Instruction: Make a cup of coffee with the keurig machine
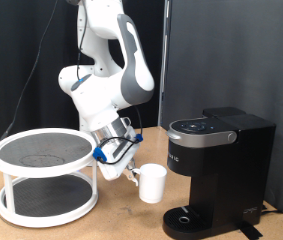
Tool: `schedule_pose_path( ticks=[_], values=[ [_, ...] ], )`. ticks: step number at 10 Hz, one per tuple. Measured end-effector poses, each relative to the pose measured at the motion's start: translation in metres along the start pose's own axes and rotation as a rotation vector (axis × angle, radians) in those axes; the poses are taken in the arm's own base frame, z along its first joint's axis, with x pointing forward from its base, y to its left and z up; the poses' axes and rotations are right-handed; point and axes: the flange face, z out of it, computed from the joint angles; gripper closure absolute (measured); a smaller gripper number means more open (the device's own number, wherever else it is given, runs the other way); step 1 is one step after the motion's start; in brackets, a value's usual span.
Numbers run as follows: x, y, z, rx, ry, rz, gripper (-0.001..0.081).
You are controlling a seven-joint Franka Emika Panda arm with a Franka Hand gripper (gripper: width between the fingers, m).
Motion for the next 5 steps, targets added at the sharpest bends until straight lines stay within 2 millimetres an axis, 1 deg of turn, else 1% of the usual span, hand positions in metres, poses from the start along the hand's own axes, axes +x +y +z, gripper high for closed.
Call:
schedule_pose_path(
  ticks=[3, 5],
  values=[
    [0.016, 0.015, 0.014, 0.012, -0.053, 0.023, 0.0805],
    [0.022, 0.027, 0.022, 0.001, -0.070, 0.046, 0.0805]
  ],
)
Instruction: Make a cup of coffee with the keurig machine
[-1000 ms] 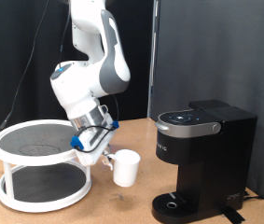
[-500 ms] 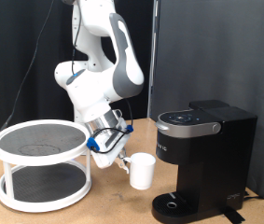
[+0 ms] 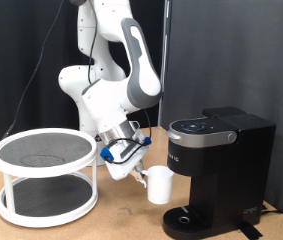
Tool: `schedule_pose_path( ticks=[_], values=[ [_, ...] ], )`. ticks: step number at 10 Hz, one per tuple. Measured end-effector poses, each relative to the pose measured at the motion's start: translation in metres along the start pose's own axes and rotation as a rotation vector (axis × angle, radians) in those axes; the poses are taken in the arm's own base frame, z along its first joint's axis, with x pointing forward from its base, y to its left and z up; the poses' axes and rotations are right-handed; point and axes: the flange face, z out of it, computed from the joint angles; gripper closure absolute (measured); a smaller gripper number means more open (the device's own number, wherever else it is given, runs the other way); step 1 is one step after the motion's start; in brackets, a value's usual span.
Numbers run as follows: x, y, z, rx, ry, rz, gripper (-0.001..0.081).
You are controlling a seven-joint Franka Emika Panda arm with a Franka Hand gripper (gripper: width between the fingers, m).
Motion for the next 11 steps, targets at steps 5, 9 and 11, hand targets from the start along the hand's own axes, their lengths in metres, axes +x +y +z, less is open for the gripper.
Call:
schedule_pose_path(
  ticks=[5, 9, 11],
  values=[
    [0.005, 0.021, 0.015, 0.014, -0.031, 0.011, 0.0805],
    [0.002, 0.020, 0.032, 0.020, -0.042, 0.010, 0.0805],
    [0.001, 0.018, 0.040, 0.017, -0.037, 0.008, 0.0805]
  ],
)
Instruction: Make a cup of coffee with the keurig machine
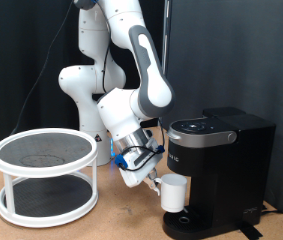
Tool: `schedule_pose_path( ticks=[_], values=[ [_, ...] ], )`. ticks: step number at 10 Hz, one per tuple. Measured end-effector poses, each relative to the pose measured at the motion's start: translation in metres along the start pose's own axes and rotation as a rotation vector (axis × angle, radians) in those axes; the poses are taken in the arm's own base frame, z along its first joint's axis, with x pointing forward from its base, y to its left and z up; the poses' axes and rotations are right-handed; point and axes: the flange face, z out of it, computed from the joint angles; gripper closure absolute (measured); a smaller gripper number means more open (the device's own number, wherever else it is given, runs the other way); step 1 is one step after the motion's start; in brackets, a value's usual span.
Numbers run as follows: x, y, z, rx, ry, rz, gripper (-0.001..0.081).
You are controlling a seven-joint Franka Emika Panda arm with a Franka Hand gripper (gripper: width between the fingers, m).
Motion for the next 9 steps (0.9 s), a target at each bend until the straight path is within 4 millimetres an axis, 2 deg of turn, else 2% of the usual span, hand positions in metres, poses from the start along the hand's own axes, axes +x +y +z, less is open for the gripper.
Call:
schedule_pose_path(
  ticks=[7, 9],
  values=[
    [-0.001, -0.004, 0.024, -0.015, -0.012, 0.006, 0.0805],
    [0.000, -0.003, 0.025, -0.022, -0.018, 0.004, 0.0795]
  ],
)
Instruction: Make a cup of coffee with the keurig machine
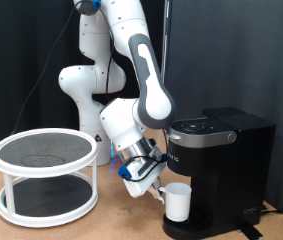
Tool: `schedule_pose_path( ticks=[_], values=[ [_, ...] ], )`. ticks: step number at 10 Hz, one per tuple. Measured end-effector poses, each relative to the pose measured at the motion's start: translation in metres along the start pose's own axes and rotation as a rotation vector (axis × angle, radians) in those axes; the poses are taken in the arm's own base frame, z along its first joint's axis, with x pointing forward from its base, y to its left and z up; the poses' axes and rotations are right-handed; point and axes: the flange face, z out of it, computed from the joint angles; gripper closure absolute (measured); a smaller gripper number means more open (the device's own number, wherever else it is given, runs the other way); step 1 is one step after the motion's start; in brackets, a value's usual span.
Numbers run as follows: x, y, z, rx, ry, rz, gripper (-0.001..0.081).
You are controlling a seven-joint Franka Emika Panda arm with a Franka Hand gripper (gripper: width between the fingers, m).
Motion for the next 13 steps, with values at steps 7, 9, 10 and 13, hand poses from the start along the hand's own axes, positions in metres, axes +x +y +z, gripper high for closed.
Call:
schedule_pose_path(
  ticks=[7, 9, 10, 13],
  values=[
    [0.016, -0.003, -0.011, -0.080, 0.113, -0.051, 0.0132],
    [0.027, -0.005, -0.029, -0.129, 0.151, -0.071, 0.0083],
    [0.032, -0.007, -0.038, -0.137, 0.152, -0.078, 0.0074],
    [0.039, -0.006, -0.047, -0.156, 0.164, -0.096, 0.0072]
  ],
)
